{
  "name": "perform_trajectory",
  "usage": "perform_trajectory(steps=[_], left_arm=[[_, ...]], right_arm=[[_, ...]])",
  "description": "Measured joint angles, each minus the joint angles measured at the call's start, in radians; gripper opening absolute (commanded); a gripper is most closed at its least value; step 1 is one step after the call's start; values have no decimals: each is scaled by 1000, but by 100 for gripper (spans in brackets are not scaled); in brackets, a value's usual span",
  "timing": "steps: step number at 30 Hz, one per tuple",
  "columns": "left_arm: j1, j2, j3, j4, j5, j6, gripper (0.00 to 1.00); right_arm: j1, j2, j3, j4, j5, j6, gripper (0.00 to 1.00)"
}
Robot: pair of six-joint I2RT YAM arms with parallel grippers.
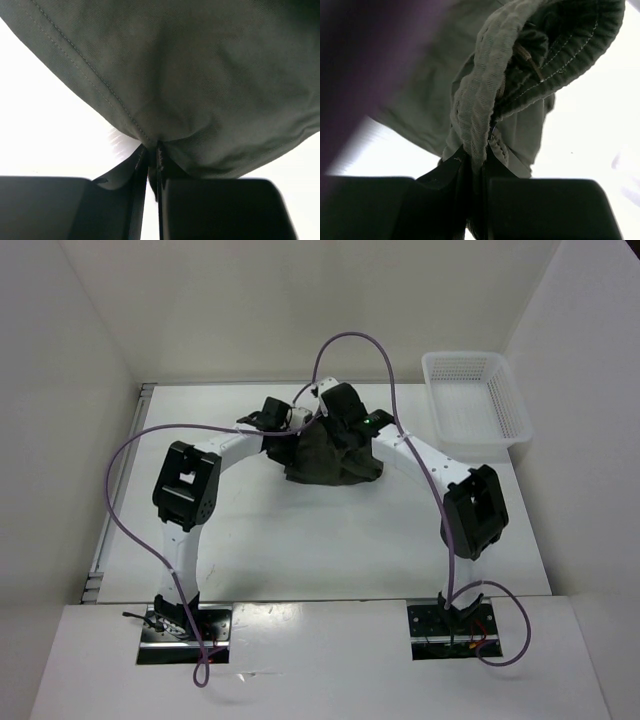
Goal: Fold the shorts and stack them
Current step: Fold the shorts
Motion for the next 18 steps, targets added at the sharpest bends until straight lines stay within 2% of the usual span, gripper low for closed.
perform_trajectory(steps=[10, 14, 17, 18], left_arm=[[38, 5, 5, -8, 76, 0, 13], [42, 6, 5, -8, 87, 0, 13], [46, 6, 5, -8, 95, 0, 23], [48, 6, 5, -9, 97, 0, 27]], right_arm=[[2, 151, 223, -6, -85, 271, 0], [2, 173, 238, -4, -117, 329, 0], [2, 183, 219, 0, -132, 350, 0], [3, 187, 208, 5, -134, 351, 3]])
